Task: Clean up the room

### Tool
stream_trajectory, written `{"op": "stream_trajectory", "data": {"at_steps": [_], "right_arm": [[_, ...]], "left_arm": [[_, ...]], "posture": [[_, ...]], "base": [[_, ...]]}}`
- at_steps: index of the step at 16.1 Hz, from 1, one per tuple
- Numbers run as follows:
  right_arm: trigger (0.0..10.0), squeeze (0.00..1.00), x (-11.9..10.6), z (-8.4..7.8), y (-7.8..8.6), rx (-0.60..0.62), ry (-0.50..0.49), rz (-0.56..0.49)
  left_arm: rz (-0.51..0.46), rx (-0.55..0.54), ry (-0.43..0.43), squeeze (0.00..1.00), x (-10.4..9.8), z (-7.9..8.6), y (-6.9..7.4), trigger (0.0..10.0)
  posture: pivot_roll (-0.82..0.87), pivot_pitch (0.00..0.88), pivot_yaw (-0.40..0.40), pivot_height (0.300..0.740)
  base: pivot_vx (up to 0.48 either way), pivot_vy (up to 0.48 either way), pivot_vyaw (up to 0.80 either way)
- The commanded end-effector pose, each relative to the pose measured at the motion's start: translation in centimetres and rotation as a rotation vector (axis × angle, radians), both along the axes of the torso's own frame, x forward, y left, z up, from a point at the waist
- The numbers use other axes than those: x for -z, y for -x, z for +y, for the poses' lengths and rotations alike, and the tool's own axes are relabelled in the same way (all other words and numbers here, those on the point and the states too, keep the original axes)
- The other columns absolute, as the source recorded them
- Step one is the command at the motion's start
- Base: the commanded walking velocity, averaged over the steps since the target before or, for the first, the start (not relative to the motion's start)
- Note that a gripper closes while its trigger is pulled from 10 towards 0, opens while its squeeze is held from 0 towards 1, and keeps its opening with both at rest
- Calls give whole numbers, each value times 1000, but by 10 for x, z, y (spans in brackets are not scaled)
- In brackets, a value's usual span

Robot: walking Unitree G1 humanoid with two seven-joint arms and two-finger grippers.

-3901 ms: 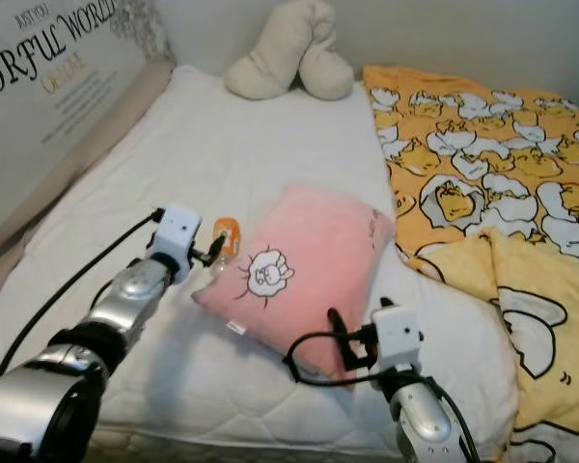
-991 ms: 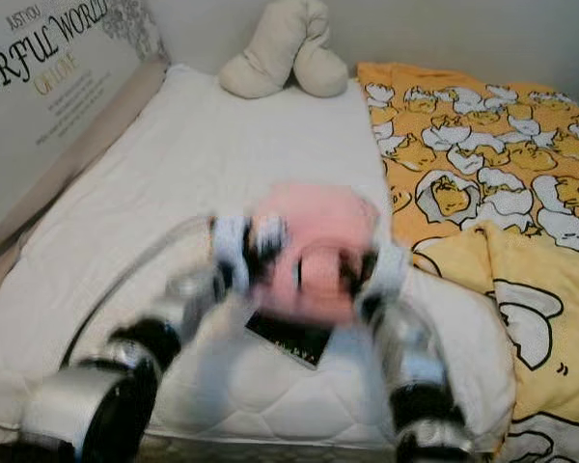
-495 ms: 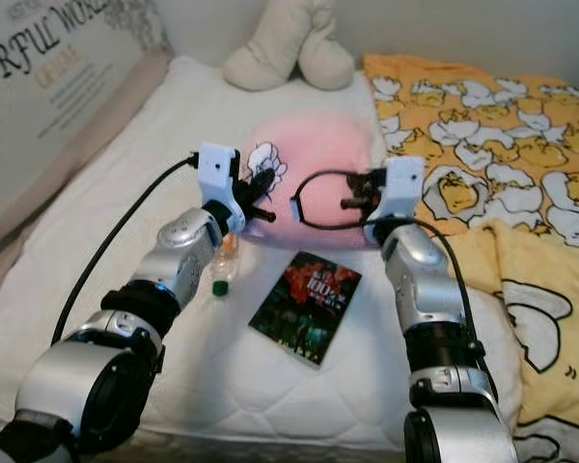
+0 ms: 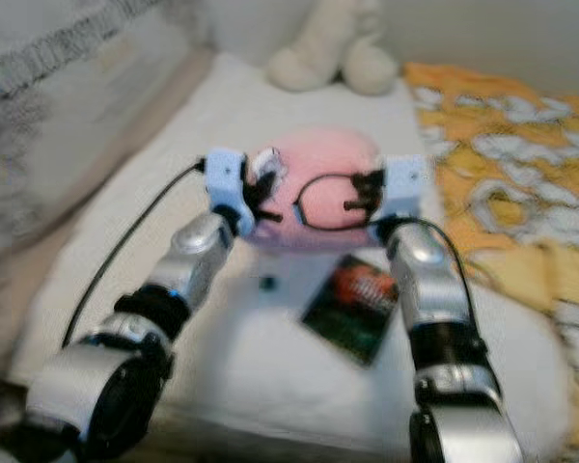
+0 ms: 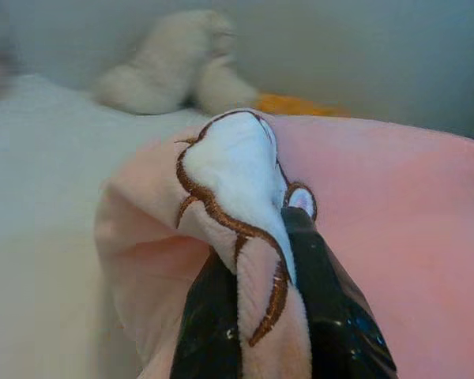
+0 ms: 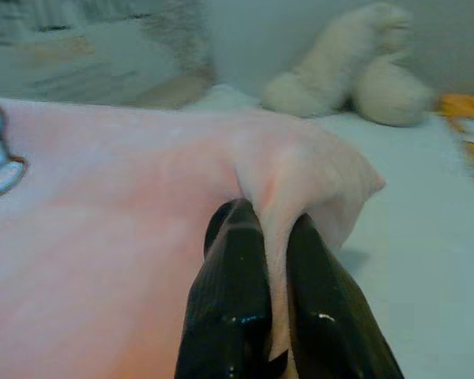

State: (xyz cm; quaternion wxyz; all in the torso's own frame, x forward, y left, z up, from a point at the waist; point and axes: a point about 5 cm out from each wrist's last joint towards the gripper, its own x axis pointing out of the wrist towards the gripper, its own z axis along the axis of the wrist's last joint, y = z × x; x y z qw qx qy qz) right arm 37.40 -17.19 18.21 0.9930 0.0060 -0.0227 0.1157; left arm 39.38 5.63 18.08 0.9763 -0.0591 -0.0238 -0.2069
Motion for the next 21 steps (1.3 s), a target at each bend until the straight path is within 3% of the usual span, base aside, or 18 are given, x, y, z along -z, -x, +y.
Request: {"op": "stream_trajectory", "data": {"at_steps": [1, 5, 13, 21], "right_arm": [[10000, 0, -11, -5, -2, 11, 35, -45], [10000, 0, -5, 0, -1, -12, 64, -31], [10000, 0, 17, 6, 7, 12, 75, 6], [10000, 0, 22, 4, 9, 37, 76, 9]], "left_arm": [[-60, -37, 31, 0, -13, 3, -2, 10000], [-38, -83, -3, 0, -9, 5, -3, 10000], [-44, -103, -67, 0, -5, 20, -5, 10000], [-66, -132, -77, 0, -17, 38, -13, 10000]], "posture": [[122, 0, -16, 740], [128, 0, -18, 740], [124, 0, -14, 740], [108, 0, -10, 740]], "base": [[0, 480, 675], [0, 120, 675], [0, 0, 0], [453, 33, 0]]}}
